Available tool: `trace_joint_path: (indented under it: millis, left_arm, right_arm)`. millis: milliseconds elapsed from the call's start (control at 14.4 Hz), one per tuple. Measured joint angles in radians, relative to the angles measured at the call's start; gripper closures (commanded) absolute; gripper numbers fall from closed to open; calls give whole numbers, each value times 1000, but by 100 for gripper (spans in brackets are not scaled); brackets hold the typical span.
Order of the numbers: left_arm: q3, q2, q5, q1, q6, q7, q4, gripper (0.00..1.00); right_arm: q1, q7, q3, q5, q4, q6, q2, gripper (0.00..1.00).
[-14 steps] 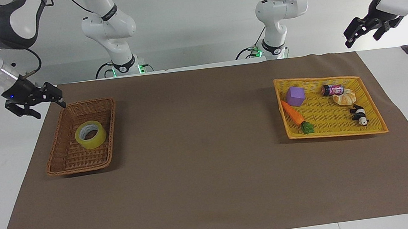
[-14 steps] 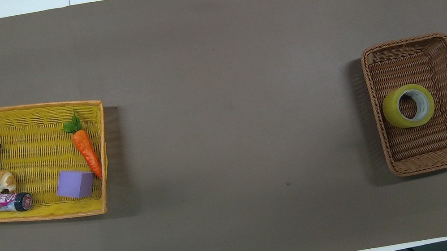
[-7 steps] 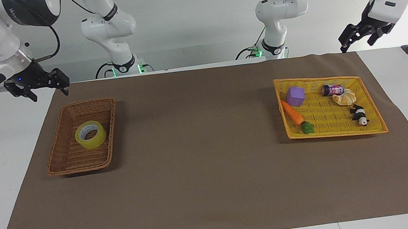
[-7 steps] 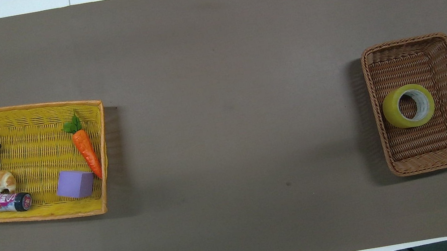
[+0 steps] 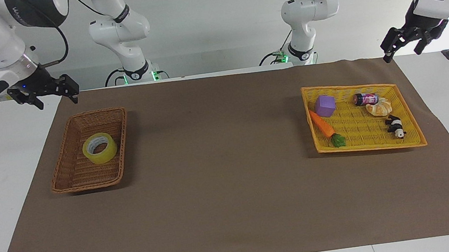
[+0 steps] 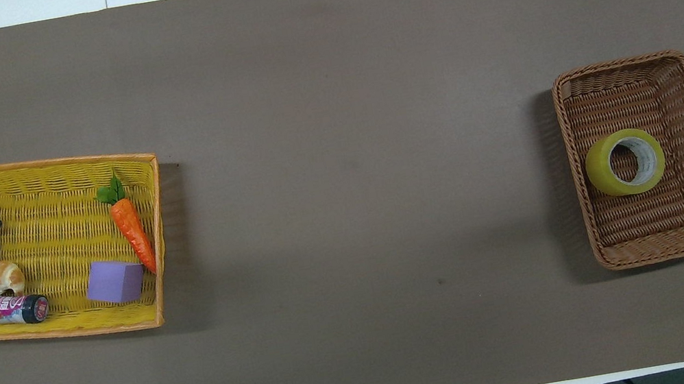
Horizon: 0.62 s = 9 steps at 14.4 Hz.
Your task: Move tape to another basket
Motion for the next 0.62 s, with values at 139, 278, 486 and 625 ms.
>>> trace_joint_path:
  millis: [139, 278, 486, 625]
  left_arm:
    - [2, 7, -1, 0, -3, 0, 16, 0]
    - [2, 15, -1, 0, -8, 0, 21, 0]
    - [3, 58, -1, 0, -37, 0, 70, 0]
    - [3, 80, -1, 0, -44, 0, 95, 0]
  right_arm:
    - [0, 0, -3, 0, -4, 0, -4, 0]
    - [0, 2, -8, 0, -10, 0, -4, 0]
    - [-1, 2, -16, 0, -26, 9, -4, 0]
    - [0, 2, -16, 0, -29, 10, -4, 0]
